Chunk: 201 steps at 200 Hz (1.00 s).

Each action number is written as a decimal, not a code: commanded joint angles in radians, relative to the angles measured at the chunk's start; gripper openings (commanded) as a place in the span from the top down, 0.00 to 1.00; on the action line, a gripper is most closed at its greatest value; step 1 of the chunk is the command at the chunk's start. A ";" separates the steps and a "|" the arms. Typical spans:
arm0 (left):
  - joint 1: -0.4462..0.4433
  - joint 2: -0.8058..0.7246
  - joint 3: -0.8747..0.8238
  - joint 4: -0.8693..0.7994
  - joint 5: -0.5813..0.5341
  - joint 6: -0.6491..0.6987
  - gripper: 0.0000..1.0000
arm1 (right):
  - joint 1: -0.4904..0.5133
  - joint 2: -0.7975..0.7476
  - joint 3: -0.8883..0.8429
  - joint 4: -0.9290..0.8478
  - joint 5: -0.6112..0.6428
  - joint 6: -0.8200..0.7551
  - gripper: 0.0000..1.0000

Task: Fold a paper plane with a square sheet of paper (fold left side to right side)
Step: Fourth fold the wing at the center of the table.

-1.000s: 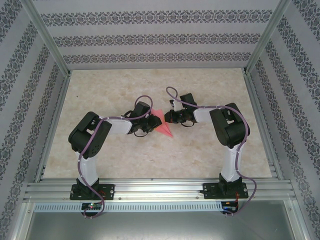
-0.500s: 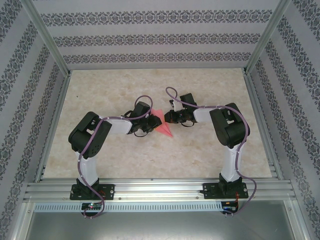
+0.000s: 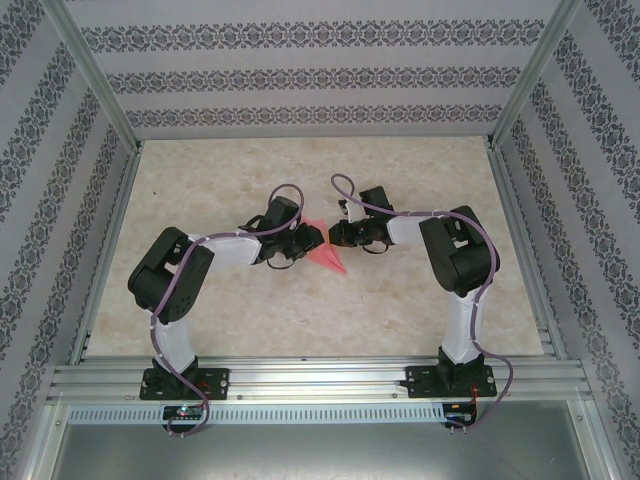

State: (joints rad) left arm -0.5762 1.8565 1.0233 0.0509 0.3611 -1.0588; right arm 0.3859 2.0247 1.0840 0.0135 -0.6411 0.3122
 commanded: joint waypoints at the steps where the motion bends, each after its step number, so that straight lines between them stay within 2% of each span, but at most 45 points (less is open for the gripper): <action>1: 0.009 -0.018 0.056 -0.042 0.006 0.046 0.74 | -0.003 0.022 0.002 -0.041 0.024 -0.024 0.93; 102: 0.030 0.128 0.175 -0.074 0.005 0.057 0.76 | -0.002 0.023 0.000 -0.034 0.021 -0.019 0.93; 201: 0.032 0.200 0.152 -0.050 -0.013 0.036 0.77 | -0.002 0.016 -0.004 -0.014 0.007 -0.004 0.91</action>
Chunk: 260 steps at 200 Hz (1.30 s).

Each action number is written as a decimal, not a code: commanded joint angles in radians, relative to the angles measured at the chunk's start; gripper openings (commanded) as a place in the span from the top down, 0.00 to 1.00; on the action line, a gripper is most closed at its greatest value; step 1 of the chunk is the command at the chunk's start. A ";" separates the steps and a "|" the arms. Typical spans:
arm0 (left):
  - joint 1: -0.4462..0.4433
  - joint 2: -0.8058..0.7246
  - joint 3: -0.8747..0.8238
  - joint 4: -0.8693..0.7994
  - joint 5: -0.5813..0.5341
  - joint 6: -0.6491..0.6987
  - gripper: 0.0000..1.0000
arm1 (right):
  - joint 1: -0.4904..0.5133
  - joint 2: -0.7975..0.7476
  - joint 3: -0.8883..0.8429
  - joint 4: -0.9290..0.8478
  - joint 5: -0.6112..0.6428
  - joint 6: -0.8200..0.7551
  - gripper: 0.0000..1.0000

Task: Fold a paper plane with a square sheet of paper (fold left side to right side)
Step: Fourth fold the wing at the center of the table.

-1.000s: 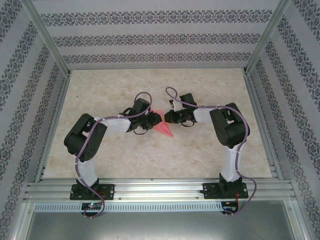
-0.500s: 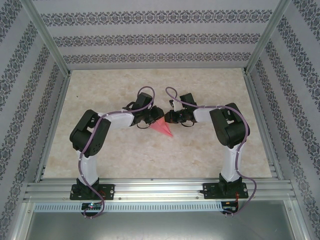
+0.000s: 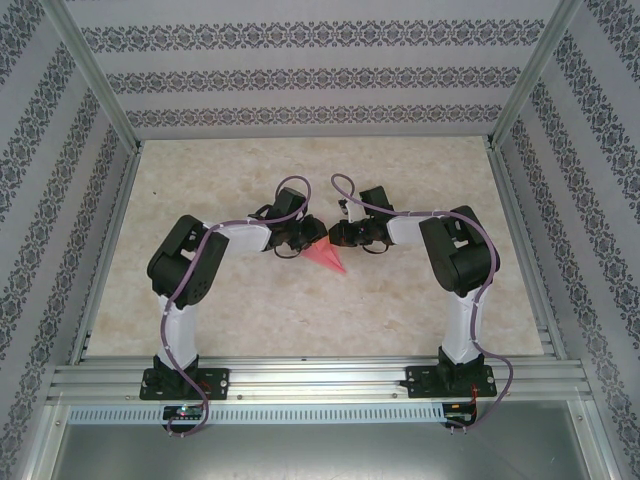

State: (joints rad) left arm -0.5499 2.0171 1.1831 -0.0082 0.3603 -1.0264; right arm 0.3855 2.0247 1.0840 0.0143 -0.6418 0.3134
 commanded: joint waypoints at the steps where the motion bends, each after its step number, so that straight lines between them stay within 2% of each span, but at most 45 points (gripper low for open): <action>1: 0.007 0.041 -0.008 0.009 -0.012 0.003 0.77 | -0.002 0.016 -0.003 -0.014 0.008 -0.004 0.91; 51: 0.008 0.057 -0.027 0.021 -0.021 -0.006 0.78 | -0.002 -0.006 -0.005 -0.011 -0.001 0.002 0.86; 102: 0.007 0.065 -0.055 0.033 -0.025 -0.012 0.78 | -0.017 -0.127 -0.032 -0.042 0.023 -0.005 0.67; 126: 0.008 0.065 -0.056 0.032 -0.027 -0.010 0.78 | -0.022 -0.205 -0.077 -0.067 0.033 -0.014 0.63; 145: 0.008 0.065 -0.057 0.030 -0.030 -0.009 0.78 | -0.017 -0.265 -0.138 -0.050 0.017 0.004 0.63; 182: 0.007 0.066 -0.056 0.033 -0.029 -0.011 0.78 | 0.050 -0.338 -0.236 -0.003 -0.004 0.056 0.73; 199: 0.008 0.068 -0.056 0.035 -0.027 -0.011 0.78 | 0.078 -0.337 -0.245 0.014 -0.008 0.071 0.76; 260: 0.008 0.071 -0.054 0.035 -0.024 -0.009 0.78 | 0.113 -0.262 -0.184 -0.038 0.020 0.052 0.76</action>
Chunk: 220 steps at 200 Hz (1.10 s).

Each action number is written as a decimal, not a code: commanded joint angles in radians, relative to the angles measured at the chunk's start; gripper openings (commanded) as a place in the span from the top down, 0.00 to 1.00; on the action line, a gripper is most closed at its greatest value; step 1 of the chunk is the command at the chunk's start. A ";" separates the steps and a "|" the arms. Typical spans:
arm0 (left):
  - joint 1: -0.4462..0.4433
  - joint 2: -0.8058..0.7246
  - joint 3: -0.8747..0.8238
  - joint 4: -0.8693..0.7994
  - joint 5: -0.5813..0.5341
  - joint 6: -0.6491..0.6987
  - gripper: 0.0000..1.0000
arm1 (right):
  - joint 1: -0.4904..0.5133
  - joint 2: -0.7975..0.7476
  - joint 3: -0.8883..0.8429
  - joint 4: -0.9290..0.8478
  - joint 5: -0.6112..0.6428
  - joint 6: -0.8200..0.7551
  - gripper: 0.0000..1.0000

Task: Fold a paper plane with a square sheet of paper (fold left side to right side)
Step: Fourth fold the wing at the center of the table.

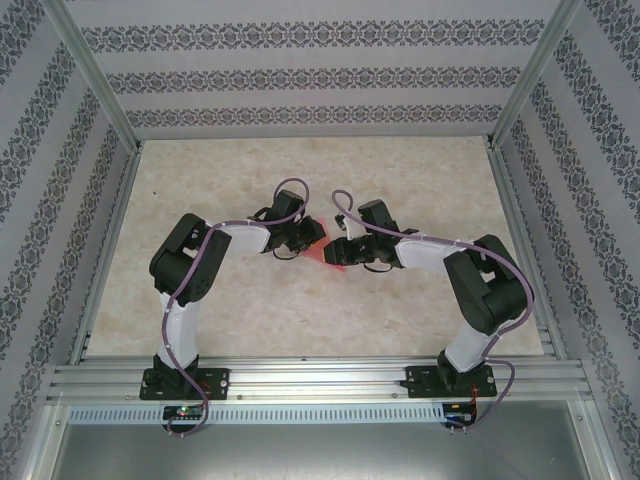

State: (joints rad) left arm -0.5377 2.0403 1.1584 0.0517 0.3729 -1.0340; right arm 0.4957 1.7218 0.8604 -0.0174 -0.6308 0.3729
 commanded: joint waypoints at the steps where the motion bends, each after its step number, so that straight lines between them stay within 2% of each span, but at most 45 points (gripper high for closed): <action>1: -0.004 0.048 -0.029 -0.025 -0.037 -0.001 0.78 | 0.003 0.042 0.040 -0.007 0.009 -0.009 0.76; 220: -0.004 0.050 -0.020 -0.035 -0.038 0.004 0.79 | -0.010 0.110 0.023 -0.032 0.024 0.000 0.76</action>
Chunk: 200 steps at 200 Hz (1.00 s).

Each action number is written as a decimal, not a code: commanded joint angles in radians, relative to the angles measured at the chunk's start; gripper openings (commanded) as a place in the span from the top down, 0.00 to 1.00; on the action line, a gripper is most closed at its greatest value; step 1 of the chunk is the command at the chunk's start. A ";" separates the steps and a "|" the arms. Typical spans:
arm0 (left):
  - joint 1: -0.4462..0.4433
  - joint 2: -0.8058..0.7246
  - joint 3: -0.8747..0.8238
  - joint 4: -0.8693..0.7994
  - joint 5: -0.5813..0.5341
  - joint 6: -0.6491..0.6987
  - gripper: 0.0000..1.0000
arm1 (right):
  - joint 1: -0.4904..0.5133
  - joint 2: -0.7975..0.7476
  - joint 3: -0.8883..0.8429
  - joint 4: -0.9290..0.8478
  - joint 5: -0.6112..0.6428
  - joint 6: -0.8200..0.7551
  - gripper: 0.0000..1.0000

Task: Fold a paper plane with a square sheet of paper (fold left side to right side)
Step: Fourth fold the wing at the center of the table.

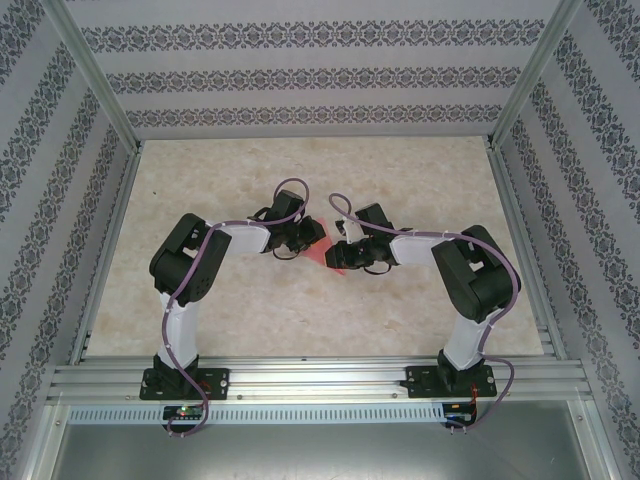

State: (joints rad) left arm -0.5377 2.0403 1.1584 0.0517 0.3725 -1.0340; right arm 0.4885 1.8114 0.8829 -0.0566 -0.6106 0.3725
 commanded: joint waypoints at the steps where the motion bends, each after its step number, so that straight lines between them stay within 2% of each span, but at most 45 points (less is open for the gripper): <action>1: -0.005 0.050 -0.020 -0.036 -0.038 0.004 0.79 | -0.003 0.021 0.001 0.008 0.004 0.000 0.76; 118: -0.004 0.054 -0.024 -0.038 -0.039 0.005 0.79 | 0.004 0.053 -0.014 -0.033 0.039 0.029 0.77; 200: 0.001 0.063 -0.011 -0.068 -0.061 0.020 0.79 | 0.009 0.022 -0.100 -0.062 0.040 0.080 0.80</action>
State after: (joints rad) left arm -0.5377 2.0415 1.1587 0.0517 0.3725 -1.0336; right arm 0.4892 1.8324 0.8505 -0.0090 -0.6025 0.4225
